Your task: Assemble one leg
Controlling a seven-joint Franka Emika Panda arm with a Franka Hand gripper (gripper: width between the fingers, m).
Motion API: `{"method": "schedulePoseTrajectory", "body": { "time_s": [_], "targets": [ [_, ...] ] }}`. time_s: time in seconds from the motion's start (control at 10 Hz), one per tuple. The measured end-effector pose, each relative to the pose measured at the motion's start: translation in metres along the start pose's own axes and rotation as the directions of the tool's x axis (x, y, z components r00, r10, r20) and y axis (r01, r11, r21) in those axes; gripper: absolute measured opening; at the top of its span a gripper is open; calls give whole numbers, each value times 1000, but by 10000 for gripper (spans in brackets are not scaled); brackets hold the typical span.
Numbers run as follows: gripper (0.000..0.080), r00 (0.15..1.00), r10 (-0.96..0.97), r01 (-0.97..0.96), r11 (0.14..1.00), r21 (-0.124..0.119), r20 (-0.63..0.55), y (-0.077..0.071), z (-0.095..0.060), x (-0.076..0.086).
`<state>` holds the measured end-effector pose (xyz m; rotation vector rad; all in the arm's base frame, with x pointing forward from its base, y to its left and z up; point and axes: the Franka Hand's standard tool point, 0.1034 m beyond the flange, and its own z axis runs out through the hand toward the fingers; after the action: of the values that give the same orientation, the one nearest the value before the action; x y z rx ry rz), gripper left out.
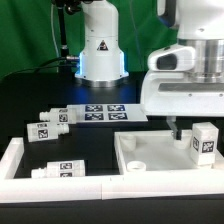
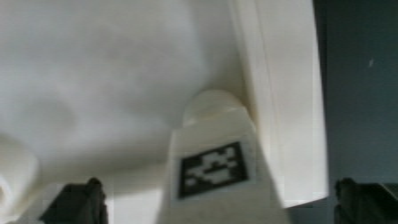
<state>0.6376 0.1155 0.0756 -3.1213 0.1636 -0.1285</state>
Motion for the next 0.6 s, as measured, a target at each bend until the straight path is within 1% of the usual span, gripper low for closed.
{"method": "schedulePoseTrajectory", "body": {
  "time_s": [0.1, 0.3, 0.4, 0.5, 0.6],
  "targets": [
    [649, 999, -50, 50, 999, 2, -20, -3, -1, 3],
    [639, 1000, -13, 13, 1000, 2, -19, -1, 0, 3],
    [468, 1000, -5, 5, 1000, 2, -19, -1, 0, 3],
    [468, 998, 67, -66, 998, 5, -18, -1, 0, 3],
    [292, 988, 152, -152, 988, 6, -18, -1, 0, 3]
  ]
}}
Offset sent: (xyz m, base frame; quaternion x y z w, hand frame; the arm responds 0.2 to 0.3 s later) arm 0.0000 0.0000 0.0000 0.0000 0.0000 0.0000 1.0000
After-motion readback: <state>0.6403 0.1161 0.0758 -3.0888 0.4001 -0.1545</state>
